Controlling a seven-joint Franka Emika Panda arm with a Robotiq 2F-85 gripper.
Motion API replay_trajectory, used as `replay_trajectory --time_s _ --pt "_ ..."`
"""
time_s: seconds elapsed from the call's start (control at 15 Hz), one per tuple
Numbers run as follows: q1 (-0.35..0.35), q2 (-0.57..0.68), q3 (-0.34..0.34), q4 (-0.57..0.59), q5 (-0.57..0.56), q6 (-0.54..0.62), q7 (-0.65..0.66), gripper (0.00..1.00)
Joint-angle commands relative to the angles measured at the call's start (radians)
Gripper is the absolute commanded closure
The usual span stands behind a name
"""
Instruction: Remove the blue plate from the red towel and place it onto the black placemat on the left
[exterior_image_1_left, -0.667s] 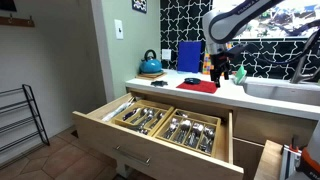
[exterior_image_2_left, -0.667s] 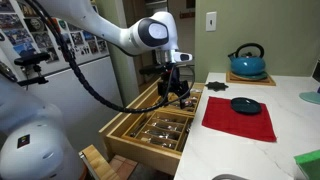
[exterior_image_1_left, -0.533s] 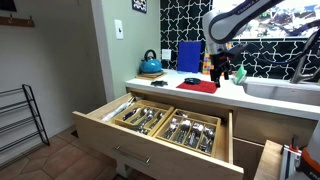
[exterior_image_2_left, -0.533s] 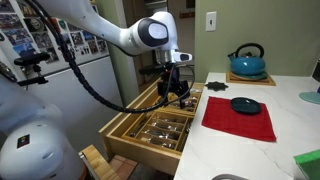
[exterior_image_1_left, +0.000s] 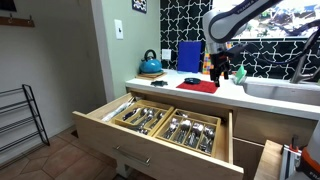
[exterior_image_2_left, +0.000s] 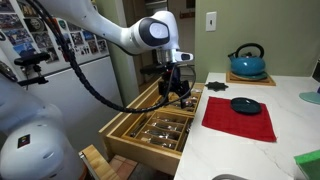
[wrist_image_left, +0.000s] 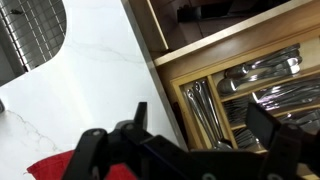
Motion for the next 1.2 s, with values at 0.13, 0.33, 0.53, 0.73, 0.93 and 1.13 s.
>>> replay_trajectory --time_s 0.13,0.33,0.53,0.73,0.93,1.13 --pt "-0.001 0.106 -0.096 0.155 0.119 0.014 -0.017 0.00" --pt "-0.016 0.184 -0.153 0.251 0.212 0.044 -0.016 0.00" --pt "-0.034 0.262 -0.200 0.323 0.316 0.121 -0.026 0.00" --pt "-0.054 0.352 -0.225 0.391 0.410 0.172 -0.023 0.00" --pt "-0.080 0.430 -0.235 0.449 0.488 0.201 -0.030 0.00" --pt "-0.112 0.502 -0.235 0.504 0.569 0.228 -0.040 0.00"
